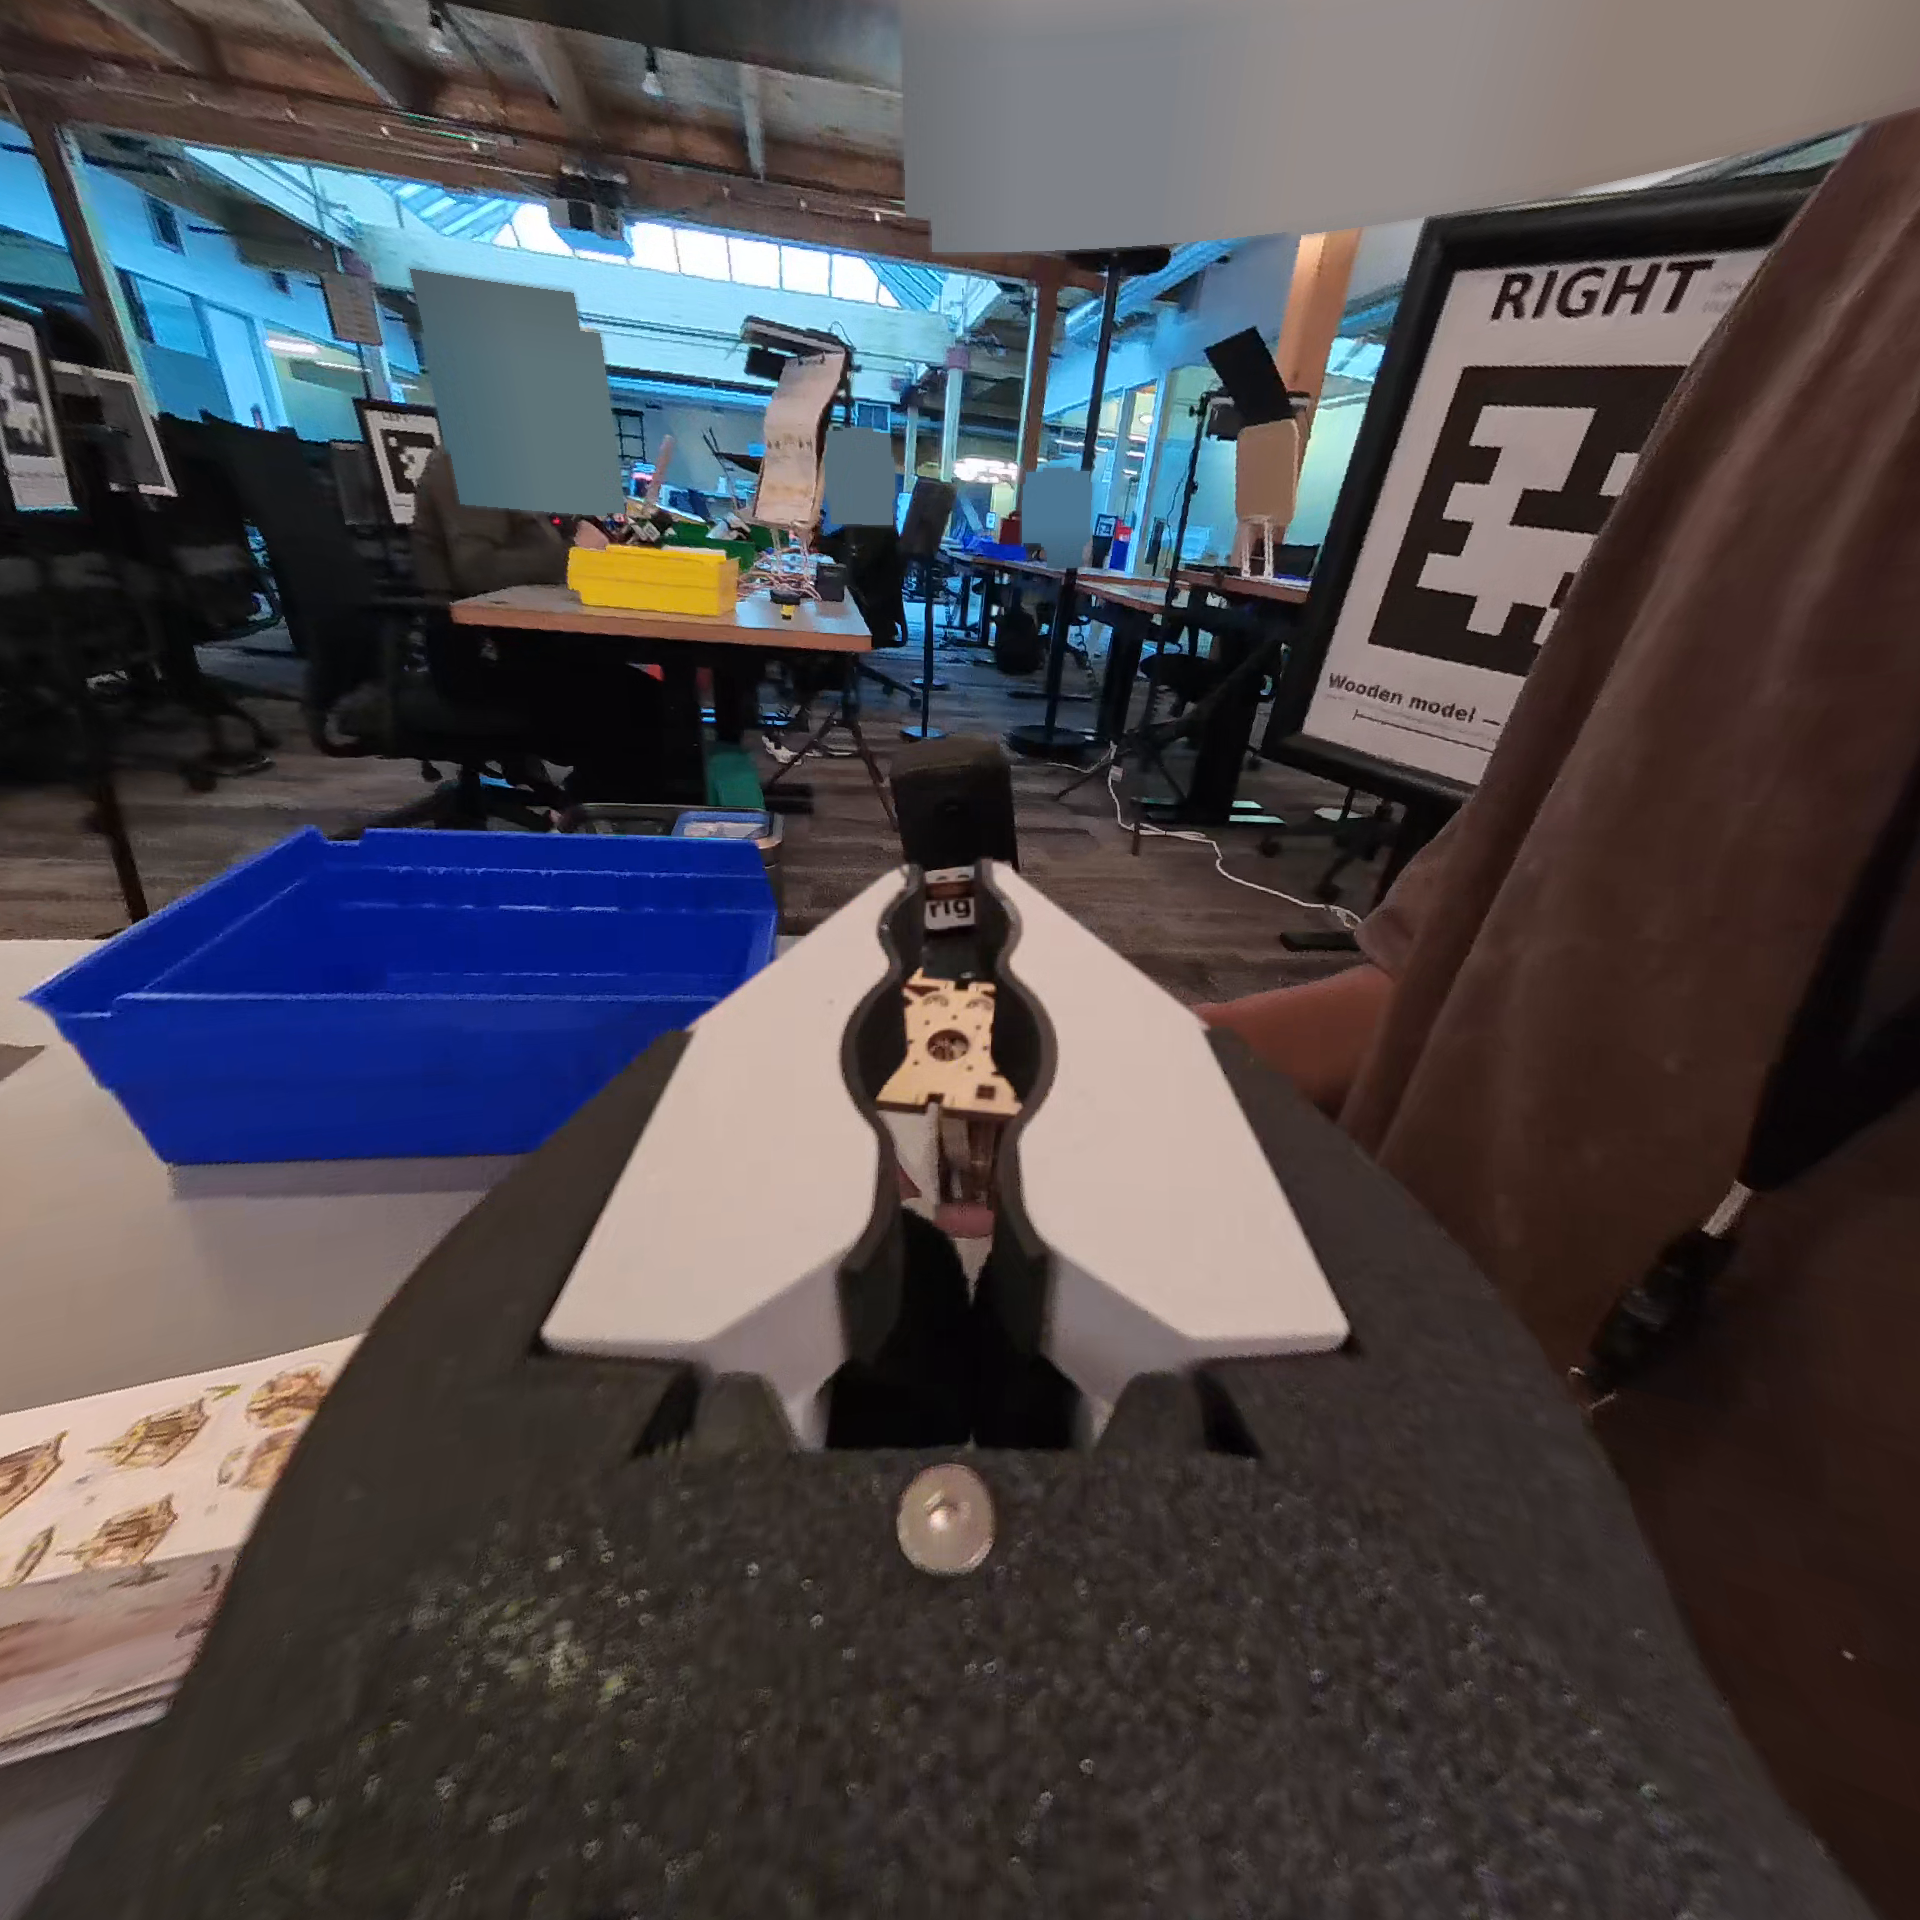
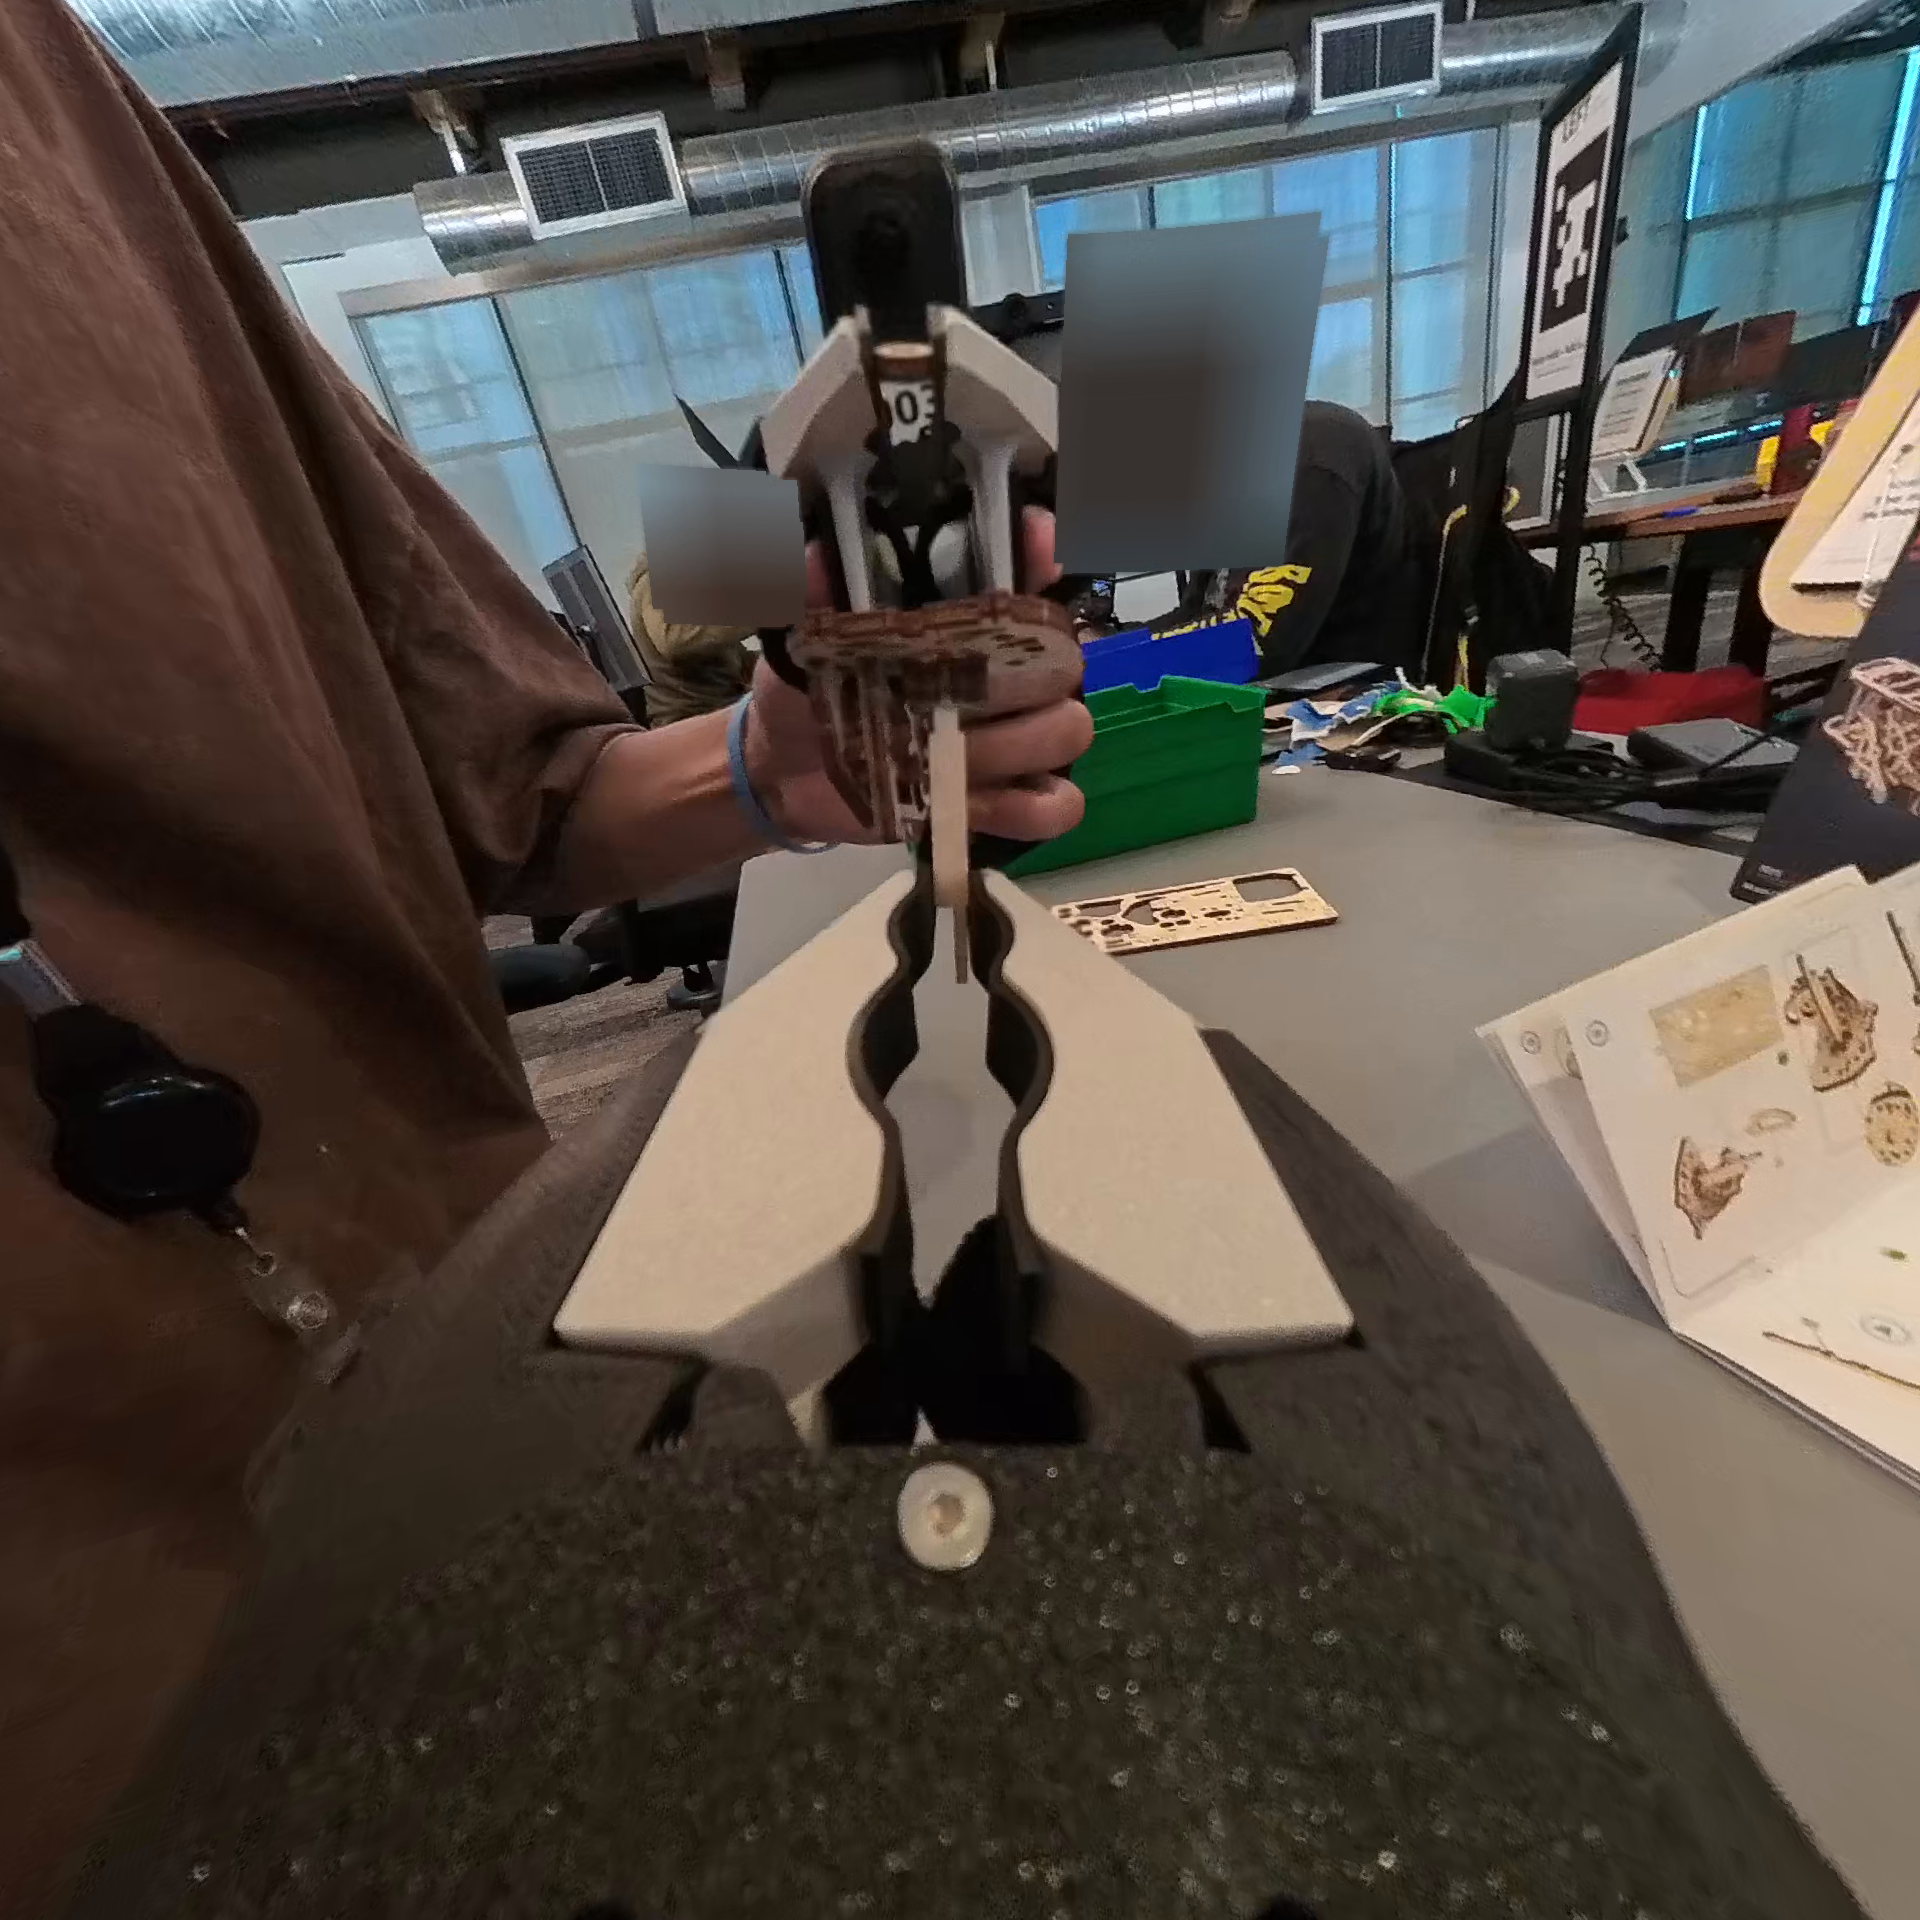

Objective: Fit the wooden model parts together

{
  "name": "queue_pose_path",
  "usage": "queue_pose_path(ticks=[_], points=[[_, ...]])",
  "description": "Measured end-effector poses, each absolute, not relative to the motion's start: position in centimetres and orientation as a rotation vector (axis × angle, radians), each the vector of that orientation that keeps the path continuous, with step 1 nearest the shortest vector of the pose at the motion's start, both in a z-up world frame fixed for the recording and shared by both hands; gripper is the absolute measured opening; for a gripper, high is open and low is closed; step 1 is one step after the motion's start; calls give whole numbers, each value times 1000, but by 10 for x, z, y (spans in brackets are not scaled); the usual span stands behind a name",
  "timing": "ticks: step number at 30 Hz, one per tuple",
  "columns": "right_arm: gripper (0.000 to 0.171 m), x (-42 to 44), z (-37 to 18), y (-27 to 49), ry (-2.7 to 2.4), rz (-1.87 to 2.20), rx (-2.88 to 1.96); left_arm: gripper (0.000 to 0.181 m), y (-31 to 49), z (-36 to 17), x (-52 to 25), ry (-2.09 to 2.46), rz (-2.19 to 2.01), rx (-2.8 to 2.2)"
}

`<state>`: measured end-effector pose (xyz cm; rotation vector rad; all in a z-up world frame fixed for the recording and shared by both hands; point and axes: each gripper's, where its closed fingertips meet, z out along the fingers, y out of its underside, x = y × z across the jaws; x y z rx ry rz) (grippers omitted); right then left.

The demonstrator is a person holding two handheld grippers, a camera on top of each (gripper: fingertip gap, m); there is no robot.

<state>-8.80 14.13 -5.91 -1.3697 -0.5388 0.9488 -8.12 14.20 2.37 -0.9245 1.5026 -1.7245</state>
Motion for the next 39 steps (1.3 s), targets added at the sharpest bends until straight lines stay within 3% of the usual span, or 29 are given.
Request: queue_pose_path(ticks=[26,39], points=[[5,-94,-48,132,-584,962,-1332,7,124,-2,-82,1710,-1720,-1035],[5,-95,-42,130,-588,970,-1306,16,122,2,-84,1775,-1657,-1021]])
